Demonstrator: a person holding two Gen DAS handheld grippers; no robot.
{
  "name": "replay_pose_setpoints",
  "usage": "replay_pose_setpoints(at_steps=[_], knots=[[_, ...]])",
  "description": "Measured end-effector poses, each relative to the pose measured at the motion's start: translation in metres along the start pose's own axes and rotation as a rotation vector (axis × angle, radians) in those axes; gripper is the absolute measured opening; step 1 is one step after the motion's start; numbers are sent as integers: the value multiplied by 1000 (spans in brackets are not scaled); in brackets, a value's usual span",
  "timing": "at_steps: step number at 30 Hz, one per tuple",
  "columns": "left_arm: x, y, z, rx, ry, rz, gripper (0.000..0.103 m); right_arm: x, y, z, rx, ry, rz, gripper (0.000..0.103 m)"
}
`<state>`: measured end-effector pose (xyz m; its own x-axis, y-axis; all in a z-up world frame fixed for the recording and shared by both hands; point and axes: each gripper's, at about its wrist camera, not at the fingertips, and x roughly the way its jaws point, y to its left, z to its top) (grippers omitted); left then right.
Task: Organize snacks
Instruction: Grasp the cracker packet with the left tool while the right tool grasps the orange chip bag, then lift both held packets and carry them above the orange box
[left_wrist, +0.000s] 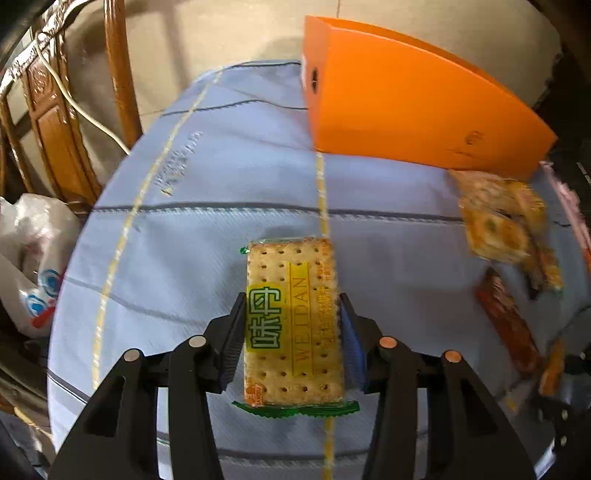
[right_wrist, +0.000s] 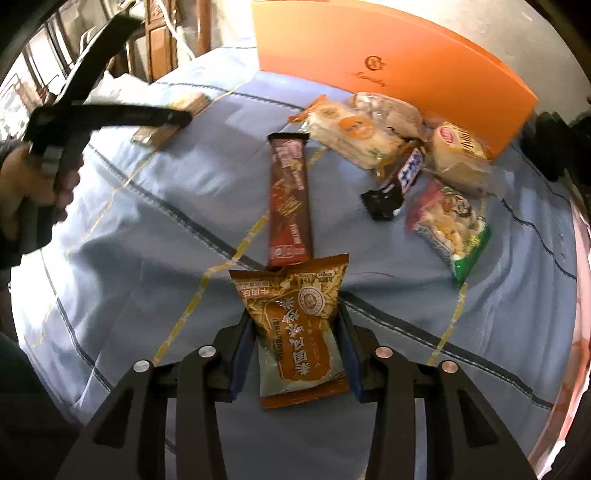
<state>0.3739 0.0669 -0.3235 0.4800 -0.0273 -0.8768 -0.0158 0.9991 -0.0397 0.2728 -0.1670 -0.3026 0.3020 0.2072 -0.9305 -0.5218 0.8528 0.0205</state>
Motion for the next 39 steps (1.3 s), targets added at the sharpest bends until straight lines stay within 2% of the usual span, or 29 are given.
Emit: replay_pose_setpoints(at_steps=[3,12,16,20,28,33,39], knots=[[-4,1,-5,-9,5,-23,46,-5,-3,-1,15,-21,-1,42],[-20,-7,-14,15,-22,-30,46,-14,-15,-12,83,-48,29,42],[-40,-15,-11,48,-63,-61,46,-38,-18,-9,100,-95,37,42],[-70,-24,-2,76,-126,-94,46,-77,-27,4,135,-177,29,42],[-127,-45,41,105,-234,-149,46,-160,-54,44,205,-358,3,42],[-151,-60,79,117,-274,-137,46,-200,-74,75,225,-443,-34,42],[-166,-78,132,138,-331,-112,46,-226,-100,118,252,-506,-55,42]])
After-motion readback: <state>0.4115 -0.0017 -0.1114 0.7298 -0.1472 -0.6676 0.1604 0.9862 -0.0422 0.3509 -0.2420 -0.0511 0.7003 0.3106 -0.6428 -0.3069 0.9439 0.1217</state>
